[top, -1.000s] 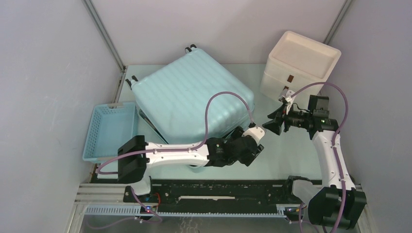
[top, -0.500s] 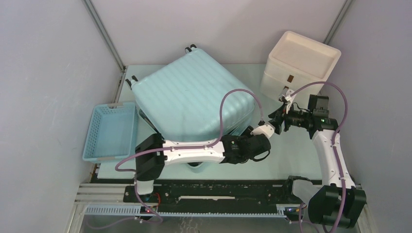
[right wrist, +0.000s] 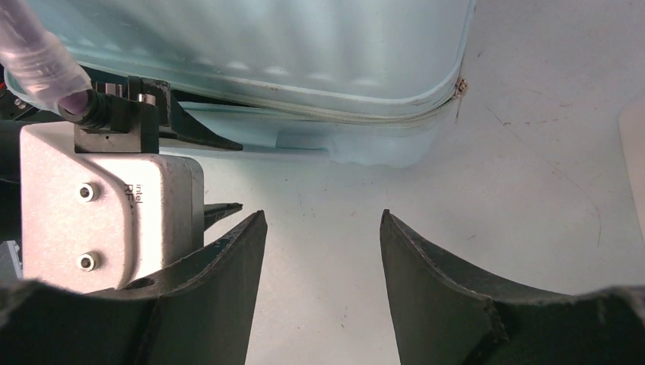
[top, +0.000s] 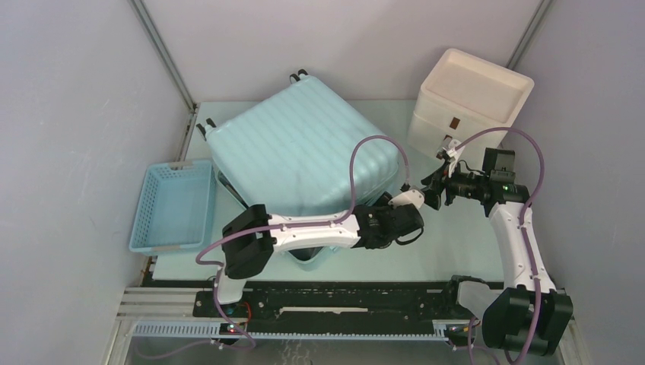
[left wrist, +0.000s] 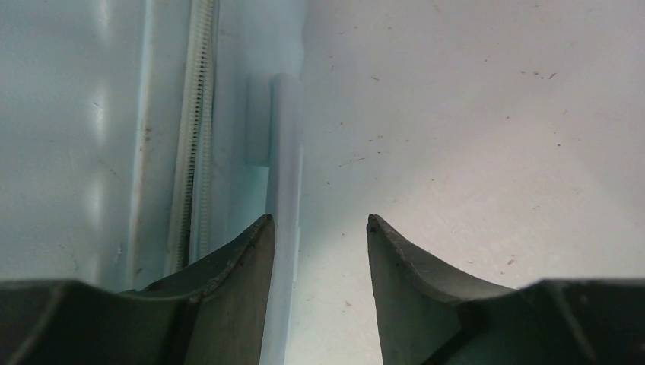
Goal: Open, take out, and arrange the luggage
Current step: Adjust the luggage at the center of the board.
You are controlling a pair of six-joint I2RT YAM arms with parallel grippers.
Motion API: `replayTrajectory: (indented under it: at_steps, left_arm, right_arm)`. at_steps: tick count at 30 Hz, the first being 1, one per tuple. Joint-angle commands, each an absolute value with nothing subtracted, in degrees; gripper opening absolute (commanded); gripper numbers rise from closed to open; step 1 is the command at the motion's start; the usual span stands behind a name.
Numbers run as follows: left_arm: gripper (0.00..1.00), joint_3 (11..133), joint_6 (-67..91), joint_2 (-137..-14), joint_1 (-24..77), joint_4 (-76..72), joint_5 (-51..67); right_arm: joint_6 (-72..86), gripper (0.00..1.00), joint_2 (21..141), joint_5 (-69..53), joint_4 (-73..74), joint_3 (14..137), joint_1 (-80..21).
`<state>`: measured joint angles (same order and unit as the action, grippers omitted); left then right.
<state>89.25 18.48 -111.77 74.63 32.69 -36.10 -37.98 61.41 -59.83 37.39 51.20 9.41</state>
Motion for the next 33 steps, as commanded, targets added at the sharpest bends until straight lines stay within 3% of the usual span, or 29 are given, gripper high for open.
replayTrajectory:
  at_steps: [1,9,23,28,33]
  left_arm:
    - [0.53,92.1,17.3,-111.7,74.1,32.8,-39.5]
    - [0.52,91.1,17.3,-112.9,72.6,32.8,-38.5]
    - [0.21,90.8,15.5,-115.0,72.4,33.0,-36.9]
    - [0.03,89.5,14.9,-114.0,72.4,32.8,-36.8]
    - [0.0,87.0,13.7,-111.6,72.6,31.0,-36.7]
  right_arm:
    - [-37.0,0.66,61.6,-59.7,35.9,52.0,9.9]
    - [-36.9,0.66,61.6,-59.6,35.9,52.0,10.3]
    - [-36.9,0.66,61.6,-59.8,36.0,52.0,10.5]
    - [-36.9,0.66,61.7,-59.9,36.1,52.0,10.6]
    - [-37.0,0.66,61.6,-60.0,36.1,52.0,10.6]
